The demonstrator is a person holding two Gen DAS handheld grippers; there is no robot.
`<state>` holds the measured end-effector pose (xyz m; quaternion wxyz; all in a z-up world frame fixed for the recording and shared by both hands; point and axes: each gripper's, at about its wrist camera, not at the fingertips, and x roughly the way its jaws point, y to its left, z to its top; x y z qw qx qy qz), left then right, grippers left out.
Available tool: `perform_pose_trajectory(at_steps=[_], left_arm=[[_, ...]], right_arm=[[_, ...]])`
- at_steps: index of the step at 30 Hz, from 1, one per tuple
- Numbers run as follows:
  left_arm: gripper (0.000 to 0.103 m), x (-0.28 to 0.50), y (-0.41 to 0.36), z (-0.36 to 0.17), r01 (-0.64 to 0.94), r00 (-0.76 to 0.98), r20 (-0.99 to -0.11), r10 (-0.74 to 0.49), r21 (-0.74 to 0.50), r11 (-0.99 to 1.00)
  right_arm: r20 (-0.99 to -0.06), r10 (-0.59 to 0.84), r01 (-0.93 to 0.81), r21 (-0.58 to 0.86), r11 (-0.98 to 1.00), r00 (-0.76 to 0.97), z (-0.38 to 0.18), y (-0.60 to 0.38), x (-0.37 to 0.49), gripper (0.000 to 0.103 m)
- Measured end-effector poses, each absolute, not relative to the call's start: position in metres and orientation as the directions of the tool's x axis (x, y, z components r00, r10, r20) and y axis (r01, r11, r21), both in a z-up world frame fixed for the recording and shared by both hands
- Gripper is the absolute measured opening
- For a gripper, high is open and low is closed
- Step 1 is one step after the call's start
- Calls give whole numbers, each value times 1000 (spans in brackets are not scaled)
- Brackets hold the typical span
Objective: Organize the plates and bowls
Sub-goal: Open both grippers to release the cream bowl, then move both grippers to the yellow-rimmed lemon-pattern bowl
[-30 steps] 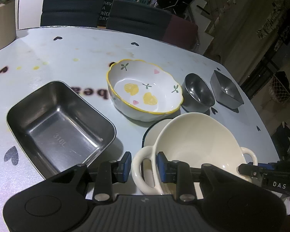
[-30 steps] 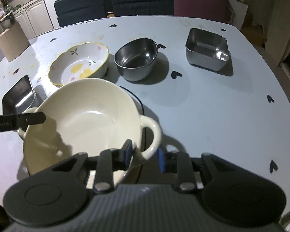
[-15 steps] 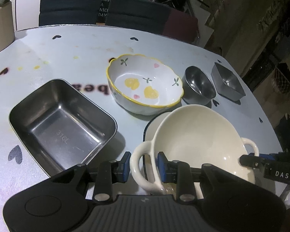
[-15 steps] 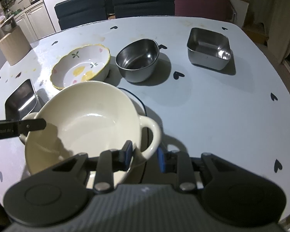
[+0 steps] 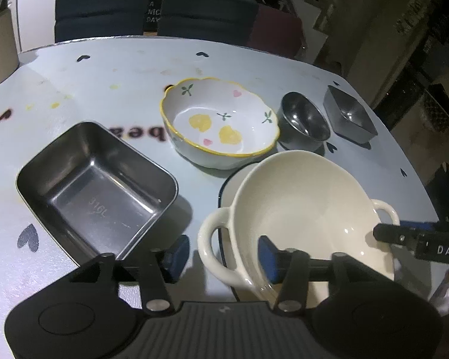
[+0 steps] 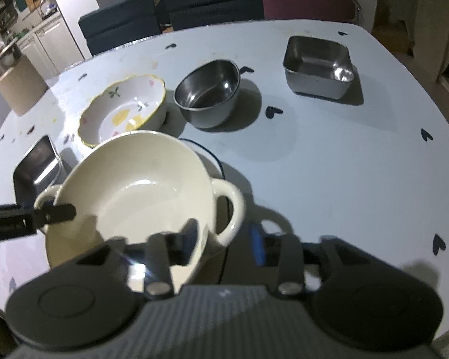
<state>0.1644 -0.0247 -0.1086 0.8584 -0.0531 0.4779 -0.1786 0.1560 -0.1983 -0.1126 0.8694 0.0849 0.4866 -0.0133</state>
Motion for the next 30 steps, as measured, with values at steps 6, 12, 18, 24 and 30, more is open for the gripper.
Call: perform_pose_trajectory(at_steps=[6,12,18,24,30], left_arm=[[89,154,-23,-93,279,506,-776,-377,-266,923],[103,145,-20,-74,287,547,-745,-381,-260,922],[103,146,-19,-57,285,587,-714,-382,-260,923],[103,154,-17,-33,292,627,-683,-376,-241,925],[103,178,-16,-4,321,665,-657,-355,-177,930]], right_arm=[[-822,58,120,152,981,567,-100,-204,143,82],[-774,67,99,165,981,629,-85,-208,132,103],[-715,83,74,186,980,694,-65,-205,130,103],[-655,108,38,204,978,748,-42,-199,145,103],[-591,143,-8,224,974,794,-23,-191,174,103]])
